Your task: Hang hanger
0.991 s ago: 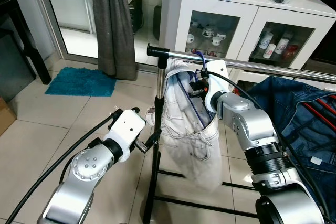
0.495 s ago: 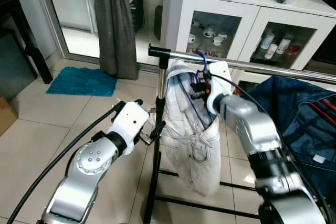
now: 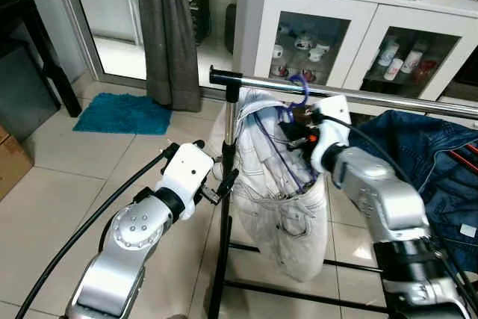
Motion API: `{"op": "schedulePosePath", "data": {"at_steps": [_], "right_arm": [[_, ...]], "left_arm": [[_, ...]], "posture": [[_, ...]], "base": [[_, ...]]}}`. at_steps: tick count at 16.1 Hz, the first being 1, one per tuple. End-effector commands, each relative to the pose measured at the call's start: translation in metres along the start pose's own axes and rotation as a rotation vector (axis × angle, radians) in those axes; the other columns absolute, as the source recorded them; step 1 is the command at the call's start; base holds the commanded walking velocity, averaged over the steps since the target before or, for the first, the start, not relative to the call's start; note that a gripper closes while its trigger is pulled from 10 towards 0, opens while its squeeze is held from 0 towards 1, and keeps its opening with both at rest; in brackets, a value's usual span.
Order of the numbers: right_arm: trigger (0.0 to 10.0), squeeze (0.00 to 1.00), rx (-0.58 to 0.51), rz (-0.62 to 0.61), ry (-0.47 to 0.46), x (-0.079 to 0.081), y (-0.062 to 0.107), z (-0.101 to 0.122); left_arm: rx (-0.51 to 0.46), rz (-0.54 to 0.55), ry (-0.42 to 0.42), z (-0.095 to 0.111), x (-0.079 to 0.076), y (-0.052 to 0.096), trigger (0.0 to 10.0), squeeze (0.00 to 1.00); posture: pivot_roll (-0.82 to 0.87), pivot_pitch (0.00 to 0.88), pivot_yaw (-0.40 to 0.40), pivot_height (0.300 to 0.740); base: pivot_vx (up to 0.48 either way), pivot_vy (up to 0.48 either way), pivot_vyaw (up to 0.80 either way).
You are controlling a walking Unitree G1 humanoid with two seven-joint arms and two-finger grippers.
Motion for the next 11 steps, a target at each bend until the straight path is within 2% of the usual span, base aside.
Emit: {"op": "schedulePosePath", "data": {"at_steps": [1,4,8,11], "right_arm": [[0.0,0.0,-0.102,0.04,0.029,0.006,0.008,0.026],[0.0,0.0,-0.108,0.073,0.057,0.009,0.022,0.027],[0.0,0.0,-0.047,0.063,0.089,0.006,0.038,0.01],[0.0,0.0,-0.033,0.038,0.077,0.002,0.044,0.002]], "left_arm": [[-0.011,0.022,0.005,0.004,0.004,0.002,10.0,0.0],[-0.011,0.045,0.022,0.002,0.012,0.003,10.0,0.0],[0.009,0.073,0.028,-0.005,0.018,0.003,10.0,0.0],[0.016,0.081,0.037,-0.009,0.021,0.002,10.0,0.0]], "posture": [[-0.04,0.0,-0.023,0.74],[-0.04,0.0,-0.022,0.74],[-0.04,0.0,-0.027,0.74],[-0.04,0.0,-0.026,0.74]], "base": [[0.0,0.0,0.0],[0.0,0.0,0.0],[0.0,0.0,0.0],[-0.354,0.0,0.0]]}}
Point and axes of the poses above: a point about 5 cm out from each wrist's last joint towards the gripper, its own y axis pointing back from the gripper into the wrist, its own z axis along the axis of the wrist's last joint, x = y × z, the point moved 6 cm from there along -y, pointing out of the wrist towards the gripper, and after that the axes turned 6 degrees about -y, right-handed, at the moved point
